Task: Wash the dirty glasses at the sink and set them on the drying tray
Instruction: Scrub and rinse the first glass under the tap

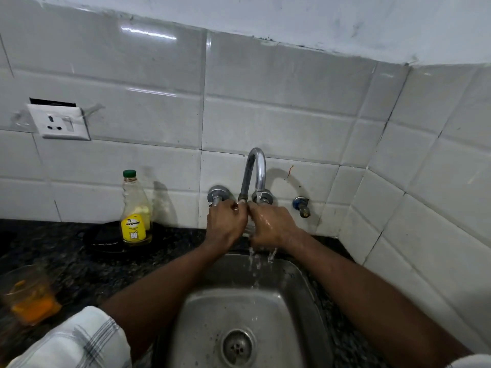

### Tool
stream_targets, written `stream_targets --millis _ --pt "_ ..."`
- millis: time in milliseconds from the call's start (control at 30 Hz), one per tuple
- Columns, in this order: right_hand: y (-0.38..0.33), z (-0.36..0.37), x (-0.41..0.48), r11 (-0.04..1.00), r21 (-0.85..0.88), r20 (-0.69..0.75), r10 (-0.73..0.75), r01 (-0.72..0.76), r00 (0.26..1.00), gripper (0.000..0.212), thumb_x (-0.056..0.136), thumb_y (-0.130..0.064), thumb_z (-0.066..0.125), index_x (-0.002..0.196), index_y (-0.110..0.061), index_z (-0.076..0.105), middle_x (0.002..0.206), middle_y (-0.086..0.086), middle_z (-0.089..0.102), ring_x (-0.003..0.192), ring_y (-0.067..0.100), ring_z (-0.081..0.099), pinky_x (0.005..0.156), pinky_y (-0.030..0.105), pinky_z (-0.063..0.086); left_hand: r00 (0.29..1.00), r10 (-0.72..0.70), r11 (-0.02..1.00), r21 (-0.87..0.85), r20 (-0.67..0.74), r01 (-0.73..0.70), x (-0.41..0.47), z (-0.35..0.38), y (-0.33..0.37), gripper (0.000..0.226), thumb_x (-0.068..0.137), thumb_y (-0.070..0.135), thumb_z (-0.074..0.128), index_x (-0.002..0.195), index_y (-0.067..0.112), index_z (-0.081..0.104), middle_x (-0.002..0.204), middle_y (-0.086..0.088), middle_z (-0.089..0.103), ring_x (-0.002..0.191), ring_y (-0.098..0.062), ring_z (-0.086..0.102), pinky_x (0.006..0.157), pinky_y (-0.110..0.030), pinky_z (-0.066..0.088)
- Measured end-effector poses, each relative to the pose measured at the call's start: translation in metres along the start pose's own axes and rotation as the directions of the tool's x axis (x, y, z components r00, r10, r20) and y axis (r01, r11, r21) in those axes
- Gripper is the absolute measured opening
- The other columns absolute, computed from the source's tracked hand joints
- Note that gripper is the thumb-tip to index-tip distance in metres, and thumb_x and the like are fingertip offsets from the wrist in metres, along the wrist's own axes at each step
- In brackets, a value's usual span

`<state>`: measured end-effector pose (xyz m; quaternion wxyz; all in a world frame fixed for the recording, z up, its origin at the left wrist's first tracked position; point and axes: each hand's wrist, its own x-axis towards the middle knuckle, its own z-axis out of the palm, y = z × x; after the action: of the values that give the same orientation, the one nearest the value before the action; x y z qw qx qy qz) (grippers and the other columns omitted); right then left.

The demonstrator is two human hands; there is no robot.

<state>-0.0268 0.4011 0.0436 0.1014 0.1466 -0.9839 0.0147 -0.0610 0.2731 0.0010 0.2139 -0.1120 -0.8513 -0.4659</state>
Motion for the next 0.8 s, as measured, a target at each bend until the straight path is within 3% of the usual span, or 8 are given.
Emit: stream_targets --millis 100,233,333,433,500,567,667,800 --pt "0.006 -0.003 0.002 0.968 0.237 0.155 0.051 -0.087 0.987 0.073 0.060 -0.037 0.086 0.124 -0.026 0.054 0.109 -0.004 0.065 0.095 0.017 0.063 0.081 0.030 0.052 0.956 0.284 0.955 -0.070 -0.074 -0.289 -0.009 -0.004 -0.007 0.027 0.096 0.034 0.055 0.091 0.012 0.069 0.079 0.002 0.065 0.069 -0.010 0.060 0.062 -0.018 0.041" --pt "-0.002 0.004 0.000 0.998 -0.044 -0.047 0.035 -0.037 0.998 0.070 0.073 -0.047 0.077 0.130 -0.020 0.048 0.118 0.002 0.065 0.102 0.023 0.062 0.083 0.034 0.049 0.996 -0.070 0.997 0.014 0.057 0.070 0.009 0.004 0.004 0.043 0.100 0.036 0.045 0.072 0.011 0.066 0.070 -0.004 0.066 0.064 -0.017 0.062 0.059 -0.027 0.045" --pt "0.000 0.006 -0.001 0.999 0.040 -0.057 0.022 -0.020 0.998 0.073 0.072 -0.045 0.078 0.133 -0.020 0.046 0.114 0.003 0.066 0.100 0.025 0.064 0.082 0.034 0.051 0.994 -0.072 0.997 -0.013 0.084 0.073 0.008 0.005 0.005 0.052 0.101 0.049 0.038 0.079 0.013 0.068 0.077 -0.007 0.069 0.070 -0.018 0.065 0.069 -0.034 0.054" --pt "0.007 0.011 -0.004 0.936 0.310 0.017 0.170 -0.166 0.985 0.067 0.066 -0.037 0.083 0.123 -0.023 0.050 0.103 -0.004 0.063 0.093 0.020 0.064 0.075 0.031 0.052 0.981 -0.182 0.943 -0.271 0.062 0.192 0.004 -0.003 0.012 0.057 0.103 0.056 0.033 0.081 0.016 0.066 0.075 -0.002 0.068 0.070 -0.015 0.066 0.071 -0.034 0.056" --pt "0.004 0.019 -0.005 0.749 0.614 0.047 0.281 -0.249 0.959 0.078 0.062 -0.031 0.088 0.128 -0.023 0.048 0.107 -0.007 0.060 0.097 0.017 0.063 0.081 0.033 0.055 0.908 -0.403 0.812 -0.411 0.119 0.414 0.006 0.003 0.004 0.063 0.102 0.060 0.032 0.097 0.008 0.068 0.084 -0.009 0.071 0.073 -0.022 0.069 0.073 -0.040 0.060" --pt "-0.003 0.029 -0.003 0.464 0.842 0.066 0.421 -0.277 0.905 0.076 0.059 -0.025 0.091 0.123 -0.025 0.050 0.108 -0.007 0.065 0.099 0.019 0.066 0.084 0.038 0.057 0.751 -0.531 0.567 -0.494 0.393 0.660 -0.005 0.016 -0.003 0.072 0.098 0.067 0.030 0.115 0.008 0.067 0.102 -0.019 0.073 0.087 -0.031 0.072 0.081 -0.047 0.060" --pt "-0.016 0.042 0.006 0.105 0.972 0.111 0.585 -0.211 0.803 0.055 0.063 -0.016 0.084 0.109 -0.028 0.056 0.102 0.000 0.071 0.093 0.024 0.070 0.083 0.049 0.059 0.526 -0.466 0.093 -0.551 0.711 0.829 -0.033 0.033 0.003 0.070 0.096 0.063 0.032 0.116 0.009 0.070 0.115 -0.024 0.069 0.110 -0.038 0.064 0.090 -0.049 0.052" --pt "-0.019 0.043 0.008 -0.050 0.986 0.154 0.623 -0.158 0.767 0.041 0.071 -0.017 0.082 0.108 -0.019 0.065 0.099 0.005 0.074 0.089 0.026 0.073 0.077 0.043 0.062 0.534 -0.487 -0.120 -0.659 0.691 0.743 -0.029 0.034 0.007 0.056 0.090 0.046 0.043 0.120 0.006 0.069 0.116 -0.023 0.069 0.106 -0.037 0.065 0.070 -0.043 0.057"
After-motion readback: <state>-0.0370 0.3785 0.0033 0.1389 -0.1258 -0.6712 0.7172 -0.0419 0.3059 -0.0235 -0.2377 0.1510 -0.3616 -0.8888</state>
